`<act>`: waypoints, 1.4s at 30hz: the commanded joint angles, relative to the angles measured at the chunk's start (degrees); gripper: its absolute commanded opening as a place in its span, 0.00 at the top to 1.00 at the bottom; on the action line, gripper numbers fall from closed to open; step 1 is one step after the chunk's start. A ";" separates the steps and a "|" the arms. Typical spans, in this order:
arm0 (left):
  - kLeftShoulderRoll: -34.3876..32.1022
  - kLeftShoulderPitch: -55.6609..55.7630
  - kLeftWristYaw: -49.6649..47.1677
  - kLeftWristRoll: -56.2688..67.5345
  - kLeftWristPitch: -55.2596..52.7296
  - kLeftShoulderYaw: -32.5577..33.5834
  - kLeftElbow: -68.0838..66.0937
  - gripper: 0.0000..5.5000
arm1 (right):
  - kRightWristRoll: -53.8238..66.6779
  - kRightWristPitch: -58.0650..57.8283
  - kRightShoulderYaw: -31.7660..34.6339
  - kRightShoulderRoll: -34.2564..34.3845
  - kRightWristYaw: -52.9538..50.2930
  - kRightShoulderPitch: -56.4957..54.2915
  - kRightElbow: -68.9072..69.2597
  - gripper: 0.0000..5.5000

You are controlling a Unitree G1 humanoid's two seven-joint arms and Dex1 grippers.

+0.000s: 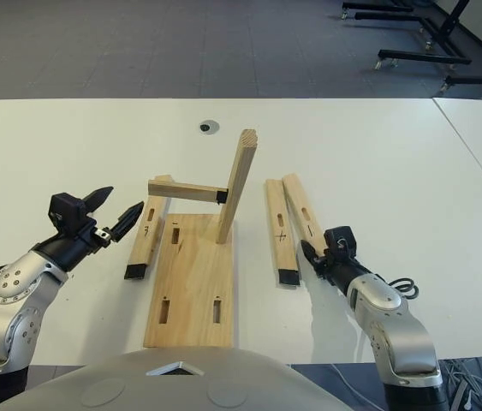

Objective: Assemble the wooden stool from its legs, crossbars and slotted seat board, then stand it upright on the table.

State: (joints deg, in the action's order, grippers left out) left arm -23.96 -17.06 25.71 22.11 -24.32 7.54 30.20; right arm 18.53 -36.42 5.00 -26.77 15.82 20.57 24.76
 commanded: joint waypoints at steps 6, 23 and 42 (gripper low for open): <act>0.21 7.16 -0.20 0.00 7.14 5.37 -6.26 0.30 | 3.26 3.55 10.60 0.41 0.11 -12.02 -4.36 0.63; -5.49 28.95 15.56 52.96 -17.37 1.92 -3.41 0.30 | 62.67 -8.81 13.33 -9.01 17.68 -33.73 12.51 0.63; -0.97 28.86 11.41 63.94 -19.82 -0.81 -0.27 0.30 | 55.93 -5.46 -2.64 -3.52 17.80 -25.11 15.61 0.63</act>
State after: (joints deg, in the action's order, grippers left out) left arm -25.17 11.93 37.58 87.04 -44.63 7.39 29.02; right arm 75.20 -42.29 3.28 -30.51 33.42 -4.81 40.49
